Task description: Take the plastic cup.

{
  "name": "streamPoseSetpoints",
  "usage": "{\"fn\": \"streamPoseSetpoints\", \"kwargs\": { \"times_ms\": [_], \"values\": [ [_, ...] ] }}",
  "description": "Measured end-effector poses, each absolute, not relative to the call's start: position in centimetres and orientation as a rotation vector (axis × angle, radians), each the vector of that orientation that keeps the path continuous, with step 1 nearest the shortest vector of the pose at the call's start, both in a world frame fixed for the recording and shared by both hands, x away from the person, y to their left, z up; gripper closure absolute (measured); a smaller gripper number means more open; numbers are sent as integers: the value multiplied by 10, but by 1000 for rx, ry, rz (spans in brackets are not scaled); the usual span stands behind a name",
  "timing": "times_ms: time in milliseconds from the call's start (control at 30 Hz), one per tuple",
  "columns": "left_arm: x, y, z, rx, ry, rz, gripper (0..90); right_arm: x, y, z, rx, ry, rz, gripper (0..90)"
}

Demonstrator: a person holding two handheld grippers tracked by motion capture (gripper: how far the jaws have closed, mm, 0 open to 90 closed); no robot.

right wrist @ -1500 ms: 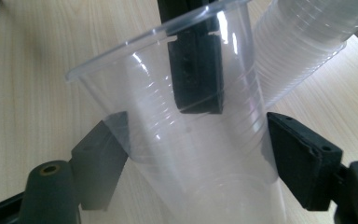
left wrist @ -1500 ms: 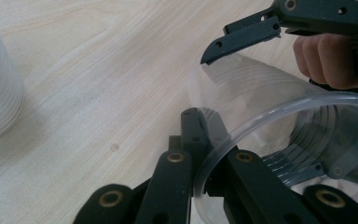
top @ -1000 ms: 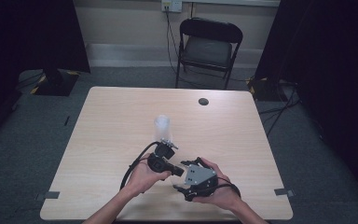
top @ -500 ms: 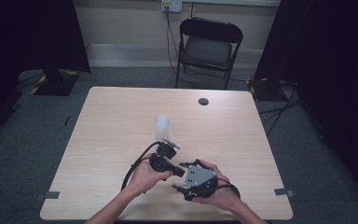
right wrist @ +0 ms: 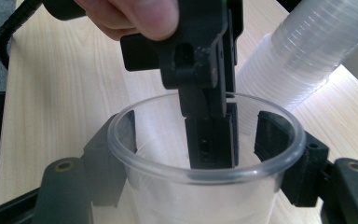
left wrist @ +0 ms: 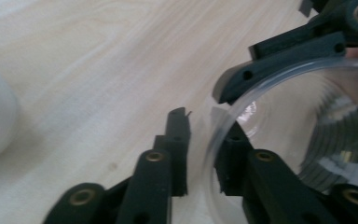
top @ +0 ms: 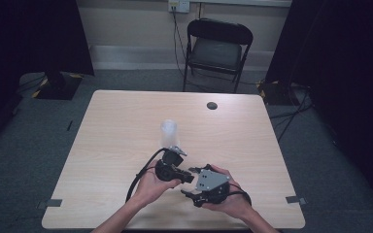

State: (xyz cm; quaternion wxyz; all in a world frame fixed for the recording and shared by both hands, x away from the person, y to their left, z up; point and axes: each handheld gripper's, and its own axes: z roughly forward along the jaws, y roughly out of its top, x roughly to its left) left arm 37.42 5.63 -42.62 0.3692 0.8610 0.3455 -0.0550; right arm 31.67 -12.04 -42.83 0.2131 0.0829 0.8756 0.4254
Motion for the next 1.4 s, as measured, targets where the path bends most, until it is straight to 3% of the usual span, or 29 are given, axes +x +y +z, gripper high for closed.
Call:
{"fn": "streamPoseSetpoints", "kwargs": {
  "times_ms": [533, 700, 1167, 1400],
  "values": [
    [374, 61, -424, 2172, 885, -101, 622, 323, -130, -431, 346, 2431, 1201, 300],
    [374, 66, -423, 2147, 908, -76, 519, 327, -133, -431, 385, 2429, 1215, 301],
    [371, 74, -418, 2033, 932, 16, 358, 333, -137, -432, 465, 2445, 1237, 305],
    [370, 78, -415, 1996, 873, 151, 242, 340, -143, -434, 530, 2441, 1238, 305]
  ]
}}
